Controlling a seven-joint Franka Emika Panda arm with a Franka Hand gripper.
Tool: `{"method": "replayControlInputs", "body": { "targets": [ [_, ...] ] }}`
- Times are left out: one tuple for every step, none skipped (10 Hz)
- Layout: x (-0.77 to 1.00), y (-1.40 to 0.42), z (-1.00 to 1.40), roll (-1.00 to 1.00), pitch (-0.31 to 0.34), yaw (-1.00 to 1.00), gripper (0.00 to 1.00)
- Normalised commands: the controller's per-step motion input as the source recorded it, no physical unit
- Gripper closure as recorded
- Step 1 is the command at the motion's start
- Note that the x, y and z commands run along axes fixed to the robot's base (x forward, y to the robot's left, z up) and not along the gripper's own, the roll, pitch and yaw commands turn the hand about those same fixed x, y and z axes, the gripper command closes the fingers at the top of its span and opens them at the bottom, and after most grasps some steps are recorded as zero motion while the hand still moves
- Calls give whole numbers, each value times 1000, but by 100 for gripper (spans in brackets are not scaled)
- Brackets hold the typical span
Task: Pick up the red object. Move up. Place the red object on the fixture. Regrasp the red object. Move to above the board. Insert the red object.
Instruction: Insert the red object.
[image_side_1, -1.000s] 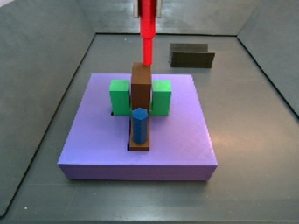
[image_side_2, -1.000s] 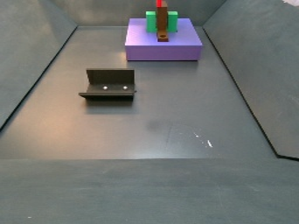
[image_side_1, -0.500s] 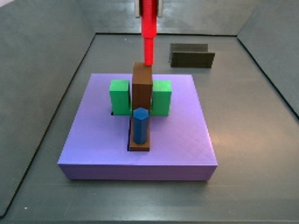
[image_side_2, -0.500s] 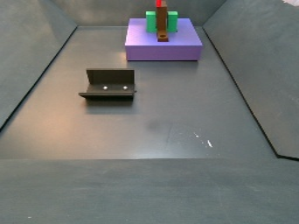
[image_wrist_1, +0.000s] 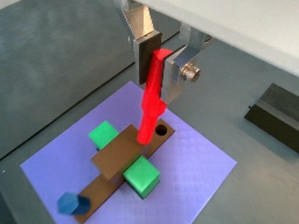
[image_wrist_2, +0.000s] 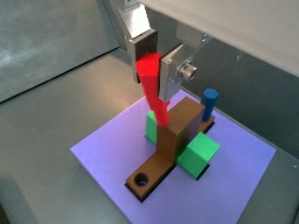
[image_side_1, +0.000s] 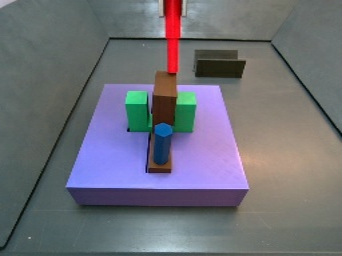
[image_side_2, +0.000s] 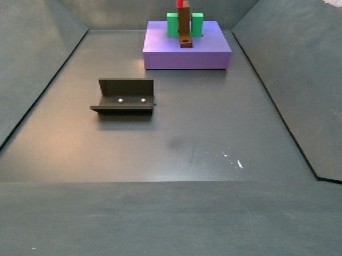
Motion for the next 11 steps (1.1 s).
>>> {"method": "replayControlInputs", "body": {
  "targets": [
    [0, 406, 803, -257, -21, 0, 100],
    [-49, 240, 683, -64, -34, 0, 100],
    [-103, 29, 660, 47, -27, 26, 100],
    [-100, -60, 463, 241, 0, 46, 100],
    [-149, -171, 157, 500, 0, 177, 100],
    [-83, -151, 77, 500, 66, 257, 100],
    [-46, -109, 26, 500, 61, 271, 100],
    [-29, -86, 6, 500, 57, 294, 100],
    [-40, -80, 6, 500, 63, 291, 100],
    [-29, -54, 26, 500, 80, 200, 100],
    [0, 0, 71, 500, 134, 0, 100]
  ]
}}
